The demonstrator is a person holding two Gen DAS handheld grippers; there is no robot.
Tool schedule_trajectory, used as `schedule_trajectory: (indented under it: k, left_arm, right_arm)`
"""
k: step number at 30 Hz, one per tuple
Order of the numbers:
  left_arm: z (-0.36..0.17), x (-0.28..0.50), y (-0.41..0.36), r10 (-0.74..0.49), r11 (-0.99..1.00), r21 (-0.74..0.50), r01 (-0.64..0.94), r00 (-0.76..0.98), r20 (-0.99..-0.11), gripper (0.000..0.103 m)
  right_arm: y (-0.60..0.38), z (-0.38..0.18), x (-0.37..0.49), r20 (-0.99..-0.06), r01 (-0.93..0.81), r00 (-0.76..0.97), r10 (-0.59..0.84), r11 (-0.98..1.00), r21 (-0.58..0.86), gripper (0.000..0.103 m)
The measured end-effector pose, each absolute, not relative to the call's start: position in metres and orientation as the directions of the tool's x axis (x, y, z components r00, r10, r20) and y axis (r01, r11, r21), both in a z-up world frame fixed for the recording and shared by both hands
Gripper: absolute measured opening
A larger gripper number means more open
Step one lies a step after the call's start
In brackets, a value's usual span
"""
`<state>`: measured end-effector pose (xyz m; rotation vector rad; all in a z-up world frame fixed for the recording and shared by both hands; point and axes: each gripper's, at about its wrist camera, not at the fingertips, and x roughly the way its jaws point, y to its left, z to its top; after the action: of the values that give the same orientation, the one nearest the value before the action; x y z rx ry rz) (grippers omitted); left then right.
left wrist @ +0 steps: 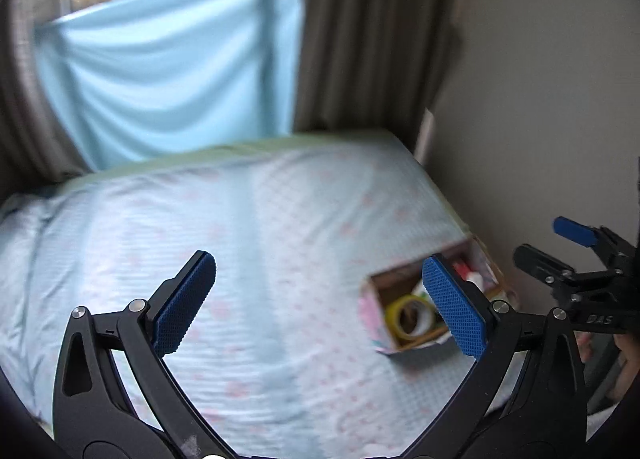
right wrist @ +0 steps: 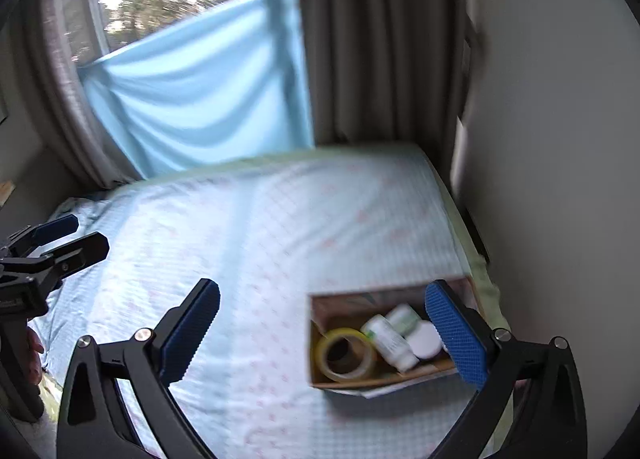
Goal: Organize rigid objects
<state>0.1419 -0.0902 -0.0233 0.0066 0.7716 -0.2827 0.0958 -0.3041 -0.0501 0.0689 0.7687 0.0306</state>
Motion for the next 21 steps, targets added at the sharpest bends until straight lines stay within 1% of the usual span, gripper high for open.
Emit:
schedule_trajectory:
  k: [5, 7, 10, 16, 21]
  left_arm:
    - [-0.003, 0.102, -0.03, -0.184, 0.983, -0.1, 0.156, 0.75, -0.635, 0.103]
    - [-0.002, 0.085, -0.015, -0.148, 0.989, -0.094, 0.114, 0.768, -0.623, 0.103]
    - [-0.005, 0.066, 0.005, -0.13, 0.991, -0.113, 0.077, 0.786, -0.605, 0.103]
    - [-0.006, 0.051, 0.014, -0.108, 0.993, -0.097, 0.063, 0.811, -0.575, 0.103]
    - [-0.004, 0.049, 0.013, -0.12, 0.992, -0.091, 0.083, 0.812, -0.57, 0.103]
  right_arm:
    - [-0.25, -0.016, 0.077, -0.631, -0.056, 0.772, 0.077, 0.997, 0.053, 0.102]
    - [-0.239, -0.014, 0.072, -0.621, -0.058, 0.781, 0.073, 0.997, 0.044, 0.102]
    - [-0.228, -0.014, 0.062, -0.611, -0.042, 0.79, 0.045, 0.999, 0.019, 0.102]
    - [-0.218, -0.016, 0.051, -0.611, -0.034, 0.791, 0.036, 0.999, 0.015, 0.102]
    - [-0.216, -0.013, 0.047, -0.601, -0.019, 0.799, 0.017, 1.0, 0.004, 0.102]
